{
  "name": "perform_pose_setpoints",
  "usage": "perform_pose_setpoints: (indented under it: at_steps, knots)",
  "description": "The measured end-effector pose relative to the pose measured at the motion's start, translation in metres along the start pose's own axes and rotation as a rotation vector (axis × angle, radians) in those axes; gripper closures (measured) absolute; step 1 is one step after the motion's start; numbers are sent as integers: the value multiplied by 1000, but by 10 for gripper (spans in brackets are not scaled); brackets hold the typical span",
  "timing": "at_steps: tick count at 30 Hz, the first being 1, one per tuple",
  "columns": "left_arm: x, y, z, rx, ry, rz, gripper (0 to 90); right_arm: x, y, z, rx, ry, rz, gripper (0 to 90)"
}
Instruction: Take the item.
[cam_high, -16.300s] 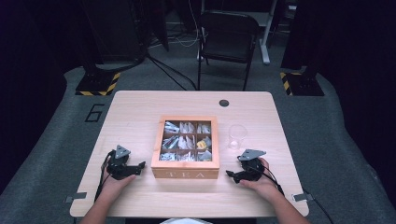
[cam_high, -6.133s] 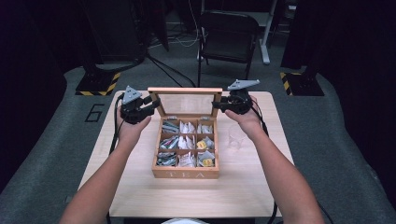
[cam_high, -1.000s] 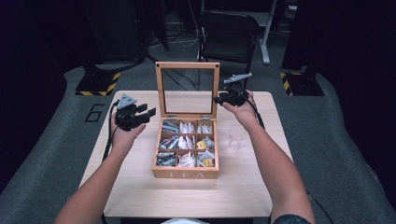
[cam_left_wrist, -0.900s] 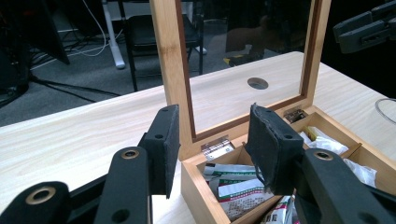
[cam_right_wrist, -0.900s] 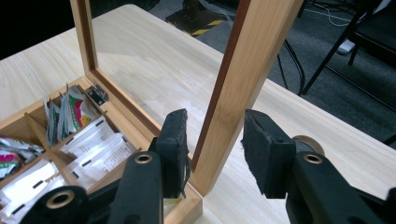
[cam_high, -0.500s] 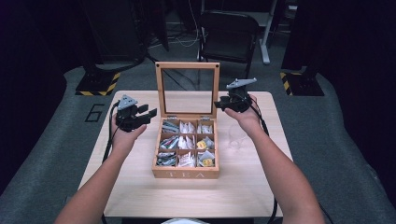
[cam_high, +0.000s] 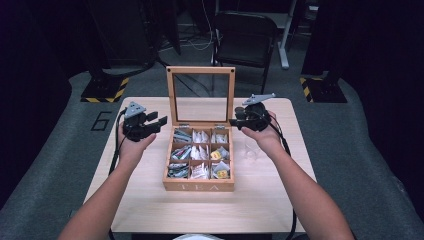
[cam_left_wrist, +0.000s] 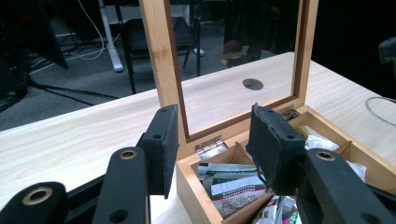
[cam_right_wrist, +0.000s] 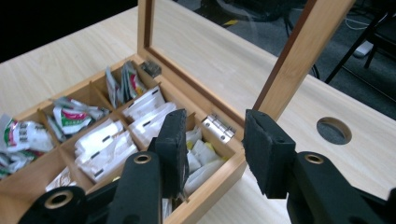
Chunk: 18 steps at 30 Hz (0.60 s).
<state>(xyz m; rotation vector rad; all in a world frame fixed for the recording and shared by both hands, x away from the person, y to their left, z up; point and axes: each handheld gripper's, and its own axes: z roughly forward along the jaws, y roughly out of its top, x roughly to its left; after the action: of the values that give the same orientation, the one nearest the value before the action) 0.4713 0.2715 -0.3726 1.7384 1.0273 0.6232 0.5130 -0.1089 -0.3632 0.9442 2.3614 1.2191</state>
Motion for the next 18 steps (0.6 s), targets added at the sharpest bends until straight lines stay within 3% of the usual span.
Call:
perform_pose_setpoints:
  at_steps: [18]
  knots:
    - [0,0,0,3,-4,-1,529,20,-35,-1,23,51,-12,642]
